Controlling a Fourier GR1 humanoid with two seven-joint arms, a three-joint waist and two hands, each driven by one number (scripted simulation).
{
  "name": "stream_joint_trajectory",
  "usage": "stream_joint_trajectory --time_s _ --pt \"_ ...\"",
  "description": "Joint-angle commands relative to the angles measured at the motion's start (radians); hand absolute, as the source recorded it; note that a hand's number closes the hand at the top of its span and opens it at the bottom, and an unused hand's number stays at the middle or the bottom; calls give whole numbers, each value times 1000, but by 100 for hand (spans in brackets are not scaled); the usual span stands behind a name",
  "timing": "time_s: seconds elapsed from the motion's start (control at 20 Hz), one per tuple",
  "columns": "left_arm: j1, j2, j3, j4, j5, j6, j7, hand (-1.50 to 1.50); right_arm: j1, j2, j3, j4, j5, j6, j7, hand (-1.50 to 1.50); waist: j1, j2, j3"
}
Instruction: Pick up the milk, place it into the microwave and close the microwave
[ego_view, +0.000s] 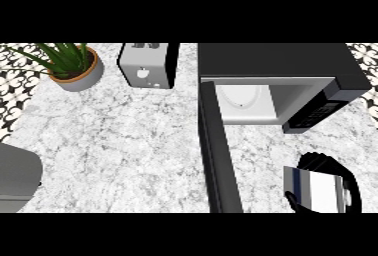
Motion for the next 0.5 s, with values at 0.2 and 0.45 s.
stream_joint_trajectory --time_s 0.2,0.45 --pt "13 22 -3 27 25 -8 -48 -150 -37 75 72 -197 56 -140 190 150 12 4 1" --pt "11 71 62 -10 95 -49 -46 -150 -167 125 99 -59 173 -246 190 150 18 5 1"
